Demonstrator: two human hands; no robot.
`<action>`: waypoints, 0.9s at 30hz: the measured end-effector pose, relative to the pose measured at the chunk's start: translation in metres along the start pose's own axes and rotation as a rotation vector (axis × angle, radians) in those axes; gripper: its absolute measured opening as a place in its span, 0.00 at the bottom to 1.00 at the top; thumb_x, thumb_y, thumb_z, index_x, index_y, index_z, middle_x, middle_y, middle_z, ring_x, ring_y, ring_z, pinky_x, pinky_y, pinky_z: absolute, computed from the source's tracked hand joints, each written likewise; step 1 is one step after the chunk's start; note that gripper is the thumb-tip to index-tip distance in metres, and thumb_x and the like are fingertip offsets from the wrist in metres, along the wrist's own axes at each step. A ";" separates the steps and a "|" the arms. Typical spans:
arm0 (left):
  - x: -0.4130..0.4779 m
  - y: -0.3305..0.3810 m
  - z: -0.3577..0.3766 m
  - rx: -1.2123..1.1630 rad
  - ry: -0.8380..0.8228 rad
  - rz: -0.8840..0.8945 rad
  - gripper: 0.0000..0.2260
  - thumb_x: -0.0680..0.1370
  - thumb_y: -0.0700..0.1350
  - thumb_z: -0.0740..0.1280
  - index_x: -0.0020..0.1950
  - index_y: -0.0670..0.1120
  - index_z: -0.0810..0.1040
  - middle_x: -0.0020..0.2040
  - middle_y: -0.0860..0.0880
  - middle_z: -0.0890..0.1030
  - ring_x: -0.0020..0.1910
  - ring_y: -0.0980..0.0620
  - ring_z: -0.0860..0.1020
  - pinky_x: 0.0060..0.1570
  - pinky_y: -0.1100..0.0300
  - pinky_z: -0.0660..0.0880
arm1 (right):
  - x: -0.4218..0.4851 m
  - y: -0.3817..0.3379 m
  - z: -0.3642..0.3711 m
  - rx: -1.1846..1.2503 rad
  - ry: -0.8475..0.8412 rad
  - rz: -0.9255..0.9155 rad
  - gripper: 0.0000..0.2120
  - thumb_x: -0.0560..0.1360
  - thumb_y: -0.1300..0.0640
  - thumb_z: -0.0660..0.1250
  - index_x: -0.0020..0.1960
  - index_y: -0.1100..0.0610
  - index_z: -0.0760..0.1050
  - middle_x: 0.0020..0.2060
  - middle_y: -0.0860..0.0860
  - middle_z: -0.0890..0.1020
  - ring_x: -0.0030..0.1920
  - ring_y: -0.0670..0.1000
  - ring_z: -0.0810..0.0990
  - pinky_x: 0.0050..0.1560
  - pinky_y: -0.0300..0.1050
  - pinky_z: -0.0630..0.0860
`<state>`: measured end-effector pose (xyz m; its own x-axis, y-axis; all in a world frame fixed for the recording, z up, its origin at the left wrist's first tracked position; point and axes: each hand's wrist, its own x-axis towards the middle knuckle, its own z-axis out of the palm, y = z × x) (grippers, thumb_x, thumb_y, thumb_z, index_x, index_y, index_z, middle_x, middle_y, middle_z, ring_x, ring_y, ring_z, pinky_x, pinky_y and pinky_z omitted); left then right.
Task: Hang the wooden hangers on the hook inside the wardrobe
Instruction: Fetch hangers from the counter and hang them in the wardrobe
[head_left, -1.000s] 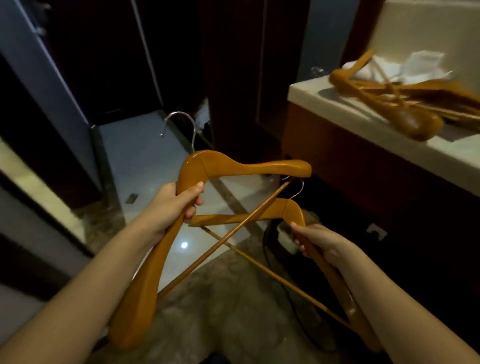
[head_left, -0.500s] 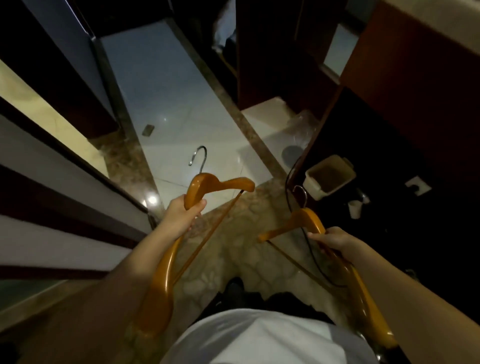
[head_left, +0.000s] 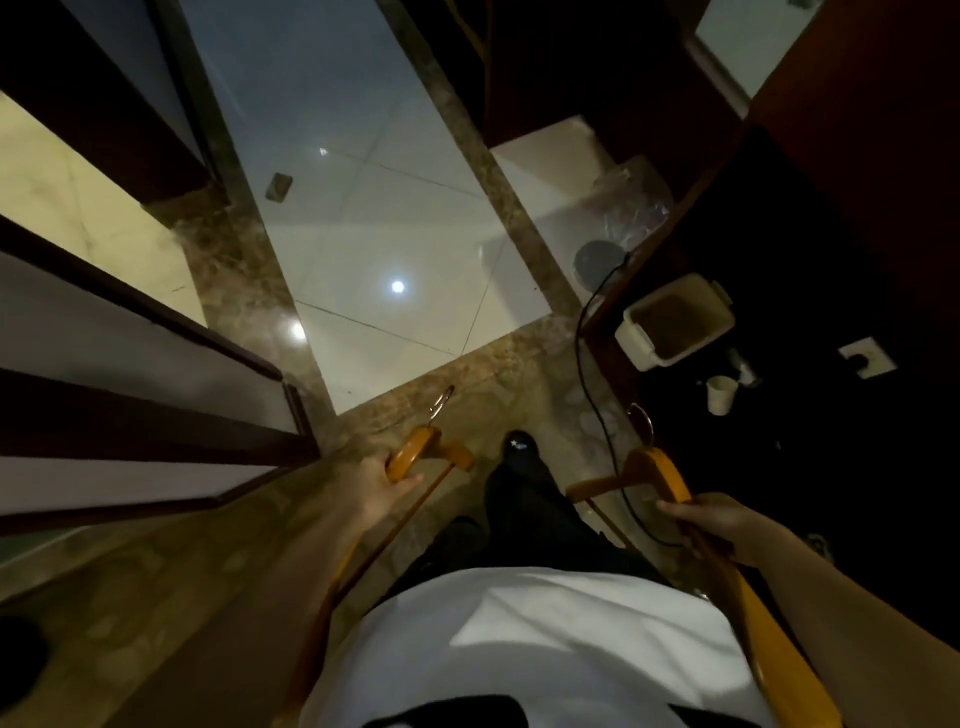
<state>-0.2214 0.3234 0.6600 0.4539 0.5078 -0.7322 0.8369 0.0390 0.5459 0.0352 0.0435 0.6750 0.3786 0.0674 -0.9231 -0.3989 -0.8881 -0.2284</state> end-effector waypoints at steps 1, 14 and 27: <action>0.005 0.004 0.000 0.006 -0.003 -0.013 0.04 0.76 0.46 0.67 0.43 0.46 0.75 0.32 0.48 0.75 0.29 0.53 0.74 0.30 0.63 0.70 | 0.009 -0.007 -0.006 0.004 0.002 0.007 0.08 0.73 0.58 0.69 0.39 0.62 0.74 0.28 0.55 0.75 0.30 0.52 0.73 0.30 0.41 0.69; 0.072 0.070 -0.018 -0.160 0.166 -0.233 0.05 0.77 0.42 0.65 0.50 0.46 0.70 0.41 0.46 0.76 0.35 0.51 0.75 0.31 0.63 0.70 | 0.107 -0.182 -0.055 -0.105 -0.051 -0.193 0.18 0.71 0.51 0.71 0.53 0.63 0.78 0.49 0.63 0.81 0.51 0.63 0.80 0.56 0.58 0.77; 0.158 0.063 -0.115 -0.241 0.242 -0.420 0.10 0.75 0.42 0.67 0.53 0.40 0.71 0.39 0.43 0.75 0.33 0.49 0.74 0.31 0.60 0.71 | 0.111 -0.429 -0.018 -0.194 -0.021 -0.426 0.11 0.75 0.52 0.65 0.49 0.61 0.74 0.35 0.55 0.76 0.33 0.51 0.75 0.33 0.42 0.74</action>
<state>-0.1324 0.5049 0.6256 -0.0118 0.5889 -0.8082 0.8243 0.4632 0.3255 0.2635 0.4238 0.6763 0.4567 0.4523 -0.7660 -0.0471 -0.8476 -0.5285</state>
